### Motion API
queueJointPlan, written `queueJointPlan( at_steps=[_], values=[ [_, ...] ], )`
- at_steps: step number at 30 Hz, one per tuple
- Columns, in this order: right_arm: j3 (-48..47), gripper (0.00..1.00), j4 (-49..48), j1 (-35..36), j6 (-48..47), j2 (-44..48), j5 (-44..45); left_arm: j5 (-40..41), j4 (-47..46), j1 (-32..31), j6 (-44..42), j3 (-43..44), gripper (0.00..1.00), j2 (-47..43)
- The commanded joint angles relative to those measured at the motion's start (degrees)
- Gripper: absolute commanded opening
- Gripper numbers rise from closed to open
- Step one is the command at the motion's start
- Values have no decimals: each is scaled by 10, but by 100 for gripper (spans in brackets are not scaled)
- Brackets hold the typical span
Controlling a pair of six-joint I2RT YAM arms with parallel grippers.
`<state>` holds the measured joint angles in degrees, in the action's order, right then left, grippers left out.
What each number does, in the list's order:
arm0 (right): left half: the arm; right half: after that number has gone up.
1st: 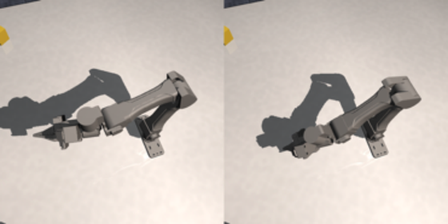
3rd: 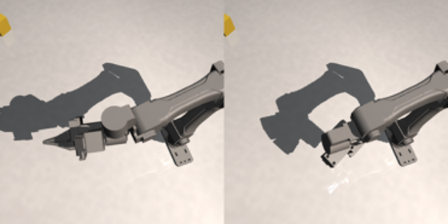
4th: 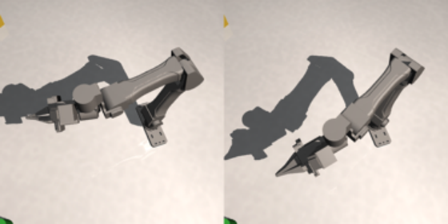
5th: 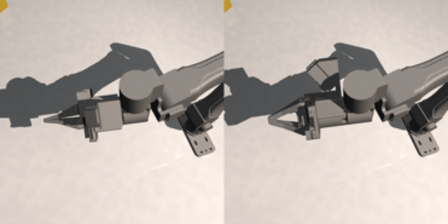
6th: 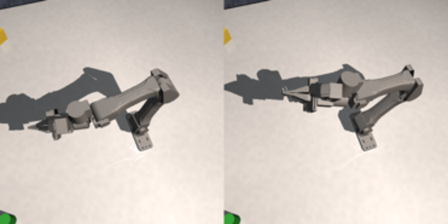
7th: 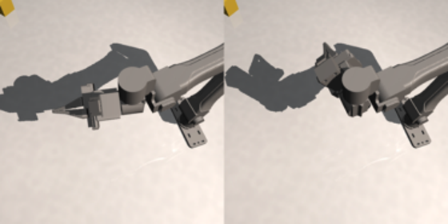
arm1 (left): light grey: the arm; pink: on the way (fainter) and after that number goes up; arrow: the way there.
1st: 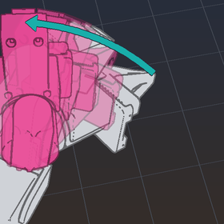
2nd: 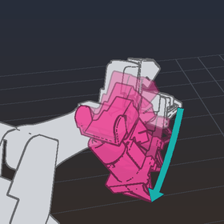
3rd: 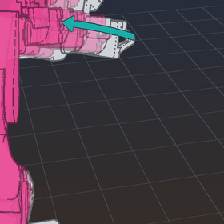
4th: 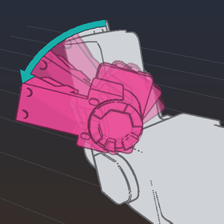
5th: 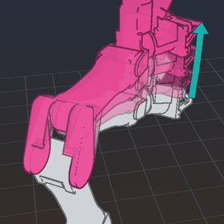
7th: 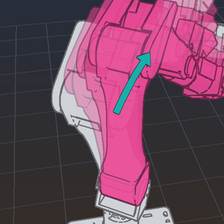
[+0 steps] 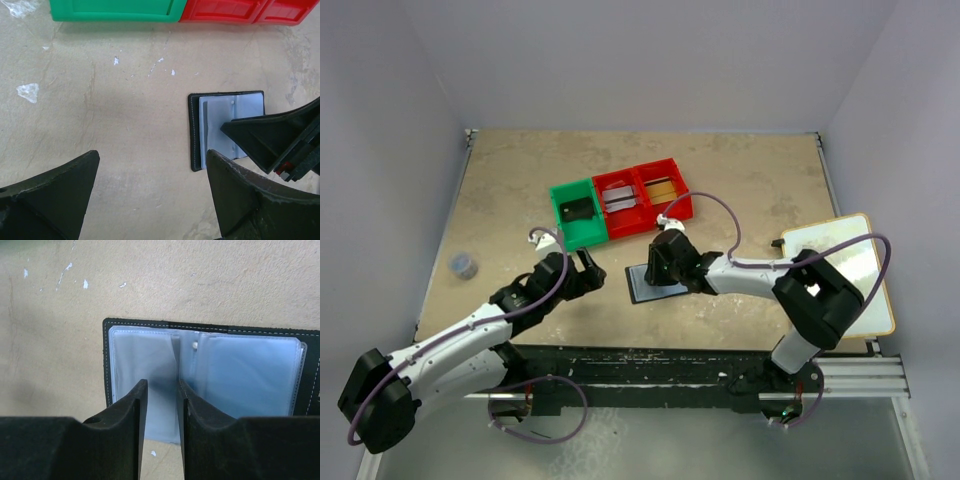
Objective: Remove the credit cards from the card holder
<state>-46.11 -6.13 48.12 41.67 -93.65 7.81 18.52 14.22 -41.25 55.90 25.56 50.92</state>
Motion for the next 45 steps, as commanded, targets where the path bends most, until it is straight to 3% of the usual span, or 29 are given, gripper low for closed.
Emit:
queueJointPlan(
  at_steps=[1, 4, 6, 9, 13, 17, 24, 29, 38, 45],
  values=[
    [14, 31, -39, -20, 5, 25, -46, -58, -72, 2, -19, -7, 84, 4],
    [16, 31, -47, -28, 6, 17, -59, -135, -143, 2, -26, -11, 79, 34],
    [19, 38, -45, -29, 8, 16, -62, -164, -176, -1, -21, -2, 73, 75],
    [14, 48, -43, -29, -12, 27, -42, -112, -148, -5, 0, 4, 69, 78],
    [-24, 62, -5, -12, -59, 33, -17, -12, -94, -7, 30, -8, 68, 10],
    [-73, 68, 47, 13, -71, -10, 23, 47, -40, -6, 33, -7, 68, -61],
    [-136, 68, 135, 51, -19, -89, 107, 47, -3, -6, 30, 3, 68, -62],
    [-124, 68, 116, 54, -23, -65, 96, 41, -8, -7, 32, -2, 68, -61],
    [-135, 70, 164, 56, -18, -9, 120, 35, -16, -6, 30, -6, 69, -56],
    [-132, 69, 158, 57, -13, -62, 99, 28, -22, -6, 31, -8, 69, -48]
  ],
)
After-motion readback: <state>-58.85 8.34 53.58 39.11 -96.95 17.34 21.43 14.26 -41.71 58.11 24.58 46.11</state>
